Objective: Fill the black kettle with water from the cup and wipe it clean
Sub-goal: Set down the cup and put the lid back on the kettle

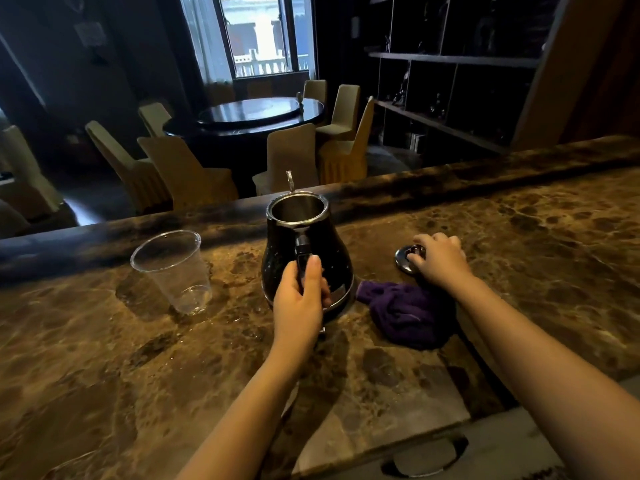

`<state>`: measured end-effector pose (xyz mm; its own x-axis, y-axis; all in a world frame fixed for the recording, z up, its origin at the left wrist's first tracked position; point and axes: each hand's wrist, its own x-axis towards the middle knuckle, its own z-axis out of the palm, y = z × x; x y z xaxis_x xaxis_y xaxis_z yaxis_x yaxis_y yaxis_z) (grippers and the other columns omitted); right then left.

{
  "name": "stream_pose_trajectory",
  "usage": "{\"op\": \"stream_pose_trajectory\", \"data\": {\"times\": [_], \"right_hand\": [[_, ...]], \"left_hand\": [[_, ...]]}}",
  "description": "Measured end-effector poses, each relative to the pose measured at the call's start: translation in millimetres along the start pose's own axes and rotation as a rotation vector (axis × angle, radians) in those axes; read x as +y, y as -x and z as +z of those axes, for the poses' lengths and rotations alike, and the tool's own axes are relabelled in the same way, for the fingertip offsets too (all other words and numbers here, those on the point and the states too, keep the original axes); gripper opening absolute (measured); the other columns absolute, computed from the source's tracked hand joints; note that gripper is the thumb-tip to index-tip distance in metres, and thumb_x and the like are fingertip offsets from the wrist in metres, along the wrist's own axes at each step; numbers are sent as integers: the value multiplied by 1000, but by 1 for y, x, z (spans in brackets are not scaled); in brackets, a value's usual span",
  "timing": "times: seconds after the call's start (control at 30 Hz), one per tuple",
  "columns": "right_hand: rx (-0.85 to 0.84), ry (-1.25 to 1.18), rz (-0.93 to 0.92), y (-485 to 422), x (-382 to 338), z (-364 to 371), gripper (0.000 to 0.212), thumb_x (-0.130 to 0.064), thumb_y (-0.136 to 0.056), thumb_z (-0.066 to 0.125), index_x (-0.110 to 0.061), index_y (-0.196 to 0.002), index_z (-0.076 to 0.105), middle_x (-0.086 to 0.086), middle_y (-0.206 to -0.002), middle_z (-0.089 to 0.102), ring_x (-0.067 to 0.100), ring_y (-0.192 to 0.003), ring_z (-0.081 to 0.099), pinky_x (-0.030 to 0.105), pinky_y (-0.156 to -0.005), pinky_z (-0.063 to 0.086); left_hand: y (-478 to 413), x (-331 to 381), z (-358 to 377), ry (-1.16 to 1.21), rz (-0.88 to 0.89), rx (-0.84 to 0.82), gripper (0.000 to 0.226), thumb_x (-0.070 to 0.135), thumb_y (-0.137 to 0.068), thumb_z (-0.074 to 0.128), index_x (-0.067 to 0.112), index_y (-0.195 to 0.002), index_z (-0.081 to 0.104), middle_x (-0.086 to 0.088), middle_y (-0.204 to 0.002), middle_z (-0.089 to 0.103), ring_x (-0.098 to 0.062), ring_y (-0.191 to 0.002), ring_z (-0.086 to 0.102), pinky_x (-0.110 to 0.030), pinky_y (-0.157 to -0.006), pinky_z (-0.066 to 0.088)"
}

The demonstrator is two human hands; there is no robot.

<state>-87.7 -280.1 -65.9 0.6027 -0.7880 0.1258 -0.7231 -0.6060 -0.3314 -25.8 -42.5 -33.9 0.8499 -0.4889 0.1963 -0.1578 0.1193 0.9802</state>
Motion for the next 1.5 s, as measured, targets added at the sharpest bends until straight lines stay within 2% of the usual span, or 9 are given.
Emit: {"op": "stream_pose_trajectory", "data": {"times": [0.23,0.37,0.47,0.6,0.8,0.93,1.1,1.27,1.5], "right_hand": [[96,-181,-112,-20,8,10,15,-15,-87,53,-7,-97,61,18,-106,65,34,-101,56,42,-83,46],[339,-382,-250,-24,-16,-20,16,-13,-89,47,-4,-94,59,17,-99,65,32,-94,58,41,-79,46],[390,-584,-434,-18,-61,-64,18,-14,-92,44,-5,-95,58,10,-94,62,18,-86,54,26,-70,41],[259,-630,-775,-6,-129,-98,17,-13,-92,45,-3,-95,57,11,-94,62,18,-85,53,28,-74,42],[16,-284,-1075,-4,-176,-80,19,-13,-92,44,-1,-95,58,19,-100,64,33,-94,56,43,-81,43],[-12,-236,-1073,-7,-180,-69,19,-15,-92,45,-1,-95,57,20,-99,64,36,-93,56,47,-81,44],[-170,-284,-1020,-8,-181,-70,17,-14,-94,43,-1,-99,50,18,-102,62,26,-86,53,32,-73,39],[-219,-264,-1005,-12,-183,-70,15,-15,-95,40,-3,-101,47,19,-101,60,24,-82,50,38,-75,41],[-320,-394,-879,-6,-161,-93,33,-24,-95,41,-9,-124,47,5,-119,53,17,-109,50,25,-87,38]], "left_hand": [[-8,-16,-8,-131,138,262,48,67,-76,44,21,-63,48,-4,-57,48,-21,-54,45,-41,-55,38],[-9,-15,-8,-213,165,317,48,62,-79,44,18,-61,47,-3,-56,50,-16,-54,47,-35,-54,39],[-10,-12,-8,-262,179,349,53,64,-80,43,17,-56,43,-2,-52,46,-6,-47,43,-20,-47,34],[-11,-7,-10,-268,155,359,43,51,-82,43,18,-53,40,-2,-50,44,-10,-46,42,-25,-47,34],[-14,-6,-15,-321,175,380,45,41,-89,47,17,-52,38,-4,-50,41,-20,-50,40,-29,-49,30],[-17,-8,-20,-319,182,366,48,57,-79,43,18,-51,39,-3,-48,41,-19,-47,40,-25,-46,30],[-20,-12,-21,-310,204,371,48,60,-73,39,18,-51,39,-3,-46,41,-16,-45,39,-19,-44,30],[-21,-13,-21,-272,204,343,50,62,-73,41,17,-50,41,-3,-45,41,-21,-45,40,-22,-44,31],[-41,-18,-45,-221,105,264,49,65,-71,46,21,-49,43,1,-43,42,-20,-45,40,-34,-50,31]]}}
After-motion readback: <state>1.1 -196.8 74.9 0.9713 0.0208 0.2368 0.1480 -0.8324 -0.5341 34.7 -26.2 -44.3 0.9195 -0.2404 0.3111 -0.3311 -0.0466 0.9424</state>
